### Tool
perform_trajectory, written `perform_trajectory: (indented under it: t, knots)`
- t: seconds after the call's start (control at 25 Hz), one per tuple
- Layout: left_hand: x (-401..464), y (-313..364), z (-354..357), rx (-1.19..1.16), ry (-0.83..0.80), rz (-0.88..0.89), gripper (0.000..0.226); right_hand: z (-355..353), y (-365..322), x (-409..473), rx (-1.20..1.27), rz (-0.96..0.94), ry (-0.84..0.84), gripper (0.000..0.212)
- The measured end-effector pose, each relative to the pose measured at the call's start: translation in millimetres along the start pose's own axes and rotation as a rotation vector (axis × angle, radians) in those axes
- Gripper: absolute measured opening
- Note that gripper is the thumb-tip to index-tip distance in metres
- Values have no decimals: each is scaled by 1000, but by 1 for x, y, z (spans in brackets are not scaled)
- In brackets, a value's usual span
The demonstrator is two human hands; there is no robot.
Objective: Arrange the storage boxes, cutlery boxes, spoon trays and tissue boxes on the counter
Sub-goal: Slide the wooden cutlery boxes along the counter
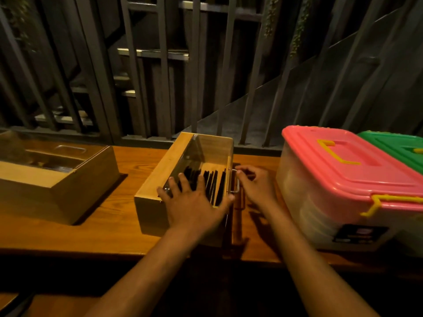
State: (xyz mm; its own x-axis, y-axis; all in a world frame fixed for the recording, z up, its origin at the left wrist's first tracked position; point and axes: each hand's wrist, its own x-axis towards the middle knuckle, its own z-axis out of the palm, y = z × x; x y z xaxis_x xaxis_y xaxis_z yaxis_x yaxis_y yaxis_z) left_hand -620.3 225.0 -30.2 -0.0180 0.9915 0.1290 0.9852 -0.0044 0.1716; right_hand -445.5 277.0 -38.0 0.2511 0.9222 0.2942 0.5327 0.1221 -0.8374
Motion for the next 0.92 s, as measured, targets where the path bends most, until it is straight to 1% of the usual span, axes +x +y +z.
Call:
perform_trajectory:
  t: [0.04, 0.08, 0.16, 0.2, 0.24, 0.32, 0.4, 0.48, 0.52, 0.6, 0.68, 0.72, 0.76, 0.84, 0.92]
  knots:
    - [-3, 3, 0, 51, -20, -2, 115, 4, -1, 22, -19, -23, -44, 21]
    - [-5, 7, 0, 89, -30, 5, 119, 11, -1, 44, -72, -44, -123, 29]
    - [-5, 6, 2, 112, -33, 60, 117, 26, -7, 76, -280, -72, -299, 41]
    - [-2, -3, 2, 97, -31, 94, 114, 32, -9, 85, -380, -81, -365, 44]
    - [6, -18, 1, 83, -21, 134, 112, 37, -8, 89, -446, -90, -394, 47]
    - [25, -65, -2, 63, -8, 238, 108, 44, -2, 81, -483, -144, -336, 55]
    - [41, -111, -10, 25, -44, 361, 98, 52, 6, 52, -462, -215, -203, 57]
    - [53, -137, -17, -50, -75, 418, 86, 57, 9, 18, -459, -267, -45, 59]
    - [59, -143, -18, -77, -75, 396, 85, 55, 5, 4, -468, -279, 15, 59]
    - [72, -151, -14, -153, -63, 253, 97, 50, 3, -14, -510, -302, 83, 60]
    - [81, -152, -16, -401, -142, 32, 104, 41, 4, -27, -577, -316, 109, 64]
    - [85, -150, -18, -573, -200, -54, 102, 37, 5, -31, -605, -321, 109, 68]
    - [88, -146, -21, -712, -257, -108, 95, 31, 6, -33, -618, -328, 101, 71]
    - [90, -136, -27, -813, -303, -125, 84, 18, 10, -21, -590, -343, 49, 76]
    - [96, -126, -34, -916, -302, -61, 73, 0, 14, 6, -629, -305, -59, 90]
